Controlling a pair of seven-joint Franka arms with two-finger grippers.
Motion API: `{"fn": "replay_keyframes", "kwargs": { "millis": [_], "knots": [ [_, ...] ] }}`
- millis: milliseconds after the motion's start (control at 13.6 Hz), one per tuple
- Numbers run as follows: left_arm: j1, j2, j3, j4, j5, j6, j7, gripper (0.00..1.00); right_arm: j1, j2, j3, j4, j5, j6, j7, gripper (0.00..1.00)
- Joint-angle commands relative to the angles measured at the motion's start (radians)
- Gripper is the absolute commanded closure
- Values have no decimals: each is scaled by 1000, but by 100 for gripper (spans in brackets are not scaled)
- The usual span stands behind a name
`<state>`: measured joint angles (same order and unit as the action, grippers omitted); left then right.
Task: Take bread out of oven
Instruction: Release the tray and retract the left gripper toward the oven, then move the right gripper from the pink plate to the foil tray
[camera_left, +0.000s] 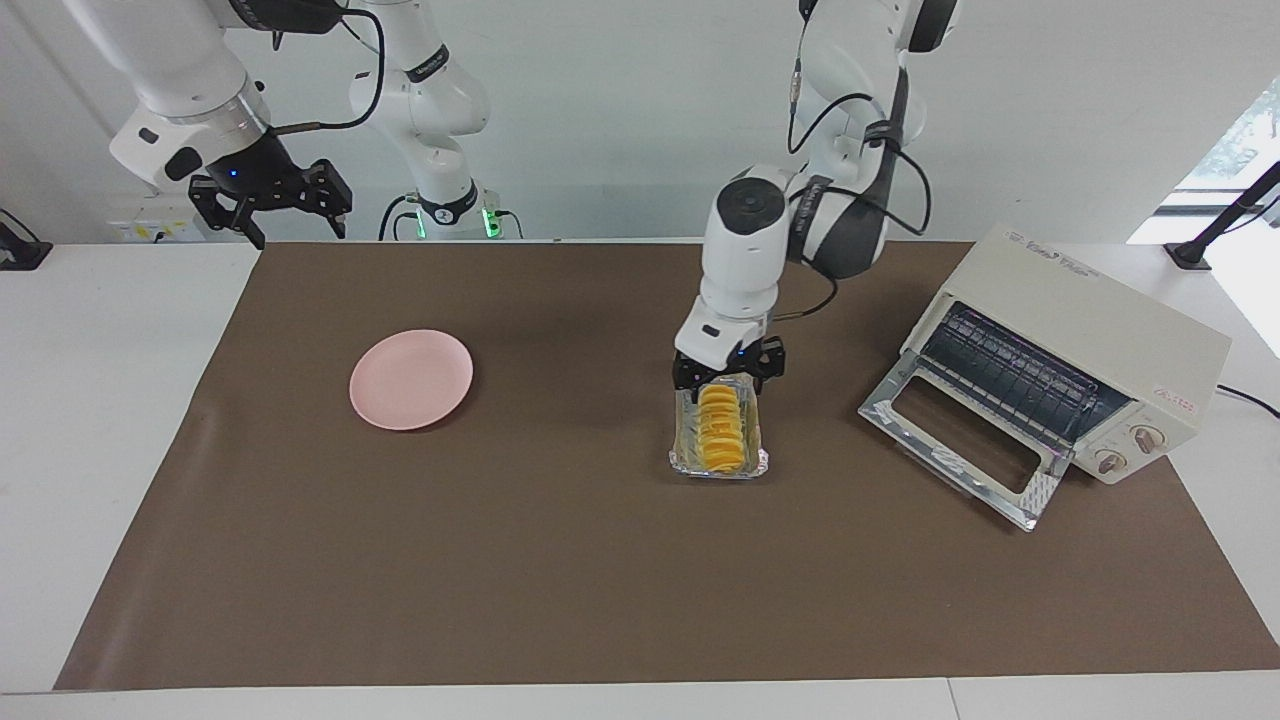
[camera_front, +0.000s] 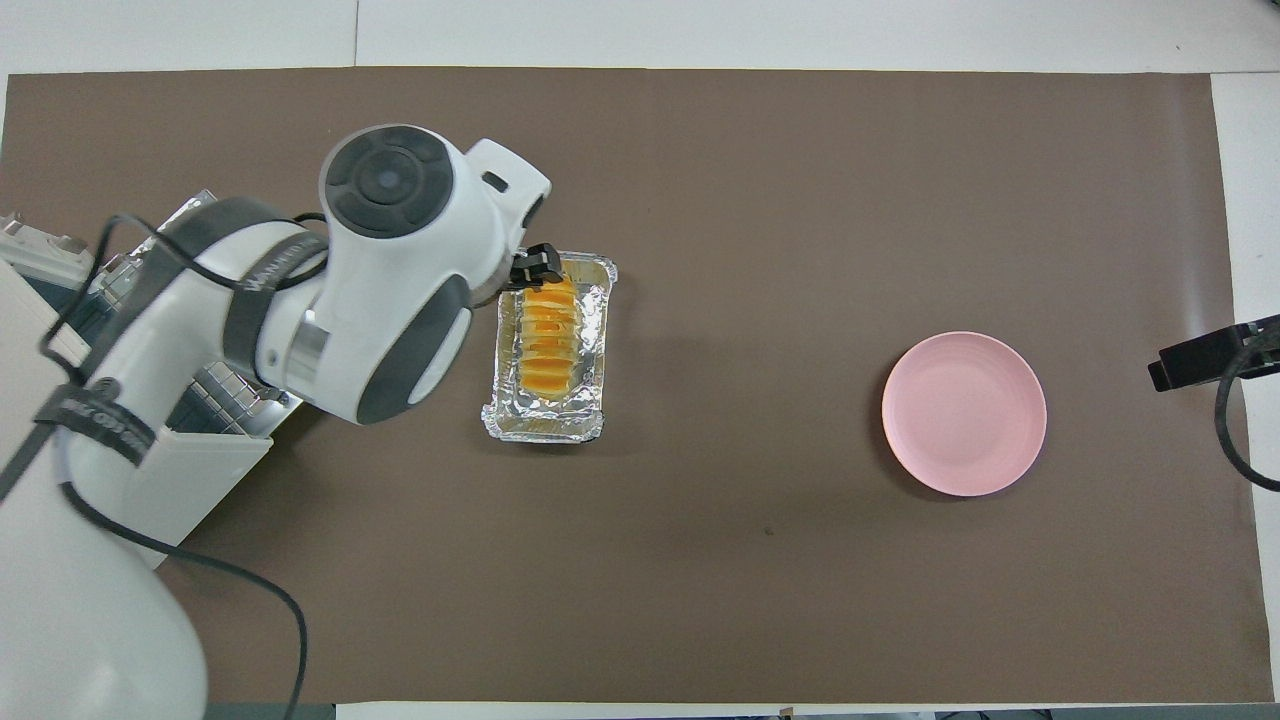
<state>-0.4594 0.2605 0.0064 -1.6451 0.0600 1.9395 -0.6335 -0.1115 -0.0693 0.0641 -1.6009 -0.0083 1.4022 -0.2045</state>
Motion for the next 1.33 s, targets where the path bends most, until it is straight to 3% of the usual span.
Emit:
{"fn": "replay_keyframes", "kwargs": {
  "millis": [0, 221, 443, 738, 1033, 1254],
  "knots": [
    [152, -87, -11, -6, -25, -94, 84, 0, 0, -10, 2, -1, 11, -23, -6, 0],
    [315, -164, -8, 8, -81, -274, 317, 0, 41, -33, 8, -51, 14, -2, 28, 0],
    [305, -242, 49, -1, -77, -462, 386, 0, 174, -63, 8, -138, 14, 114, 254, 0],
    [338, -313, 20, -53, -78, -495, 420, 0, 334, -29, 8, -203, 14, 272, 509, 0],
    [337, -305, 21, -35, -83, -482, 423, 0, 492, 113, 8, -188, 14, 409, 790, 0],
    [340, -305, 24, -35, -83, -473, 426, 0, 565, 264, 7, -101, 22, 497, 953, 0]
  ]
}}
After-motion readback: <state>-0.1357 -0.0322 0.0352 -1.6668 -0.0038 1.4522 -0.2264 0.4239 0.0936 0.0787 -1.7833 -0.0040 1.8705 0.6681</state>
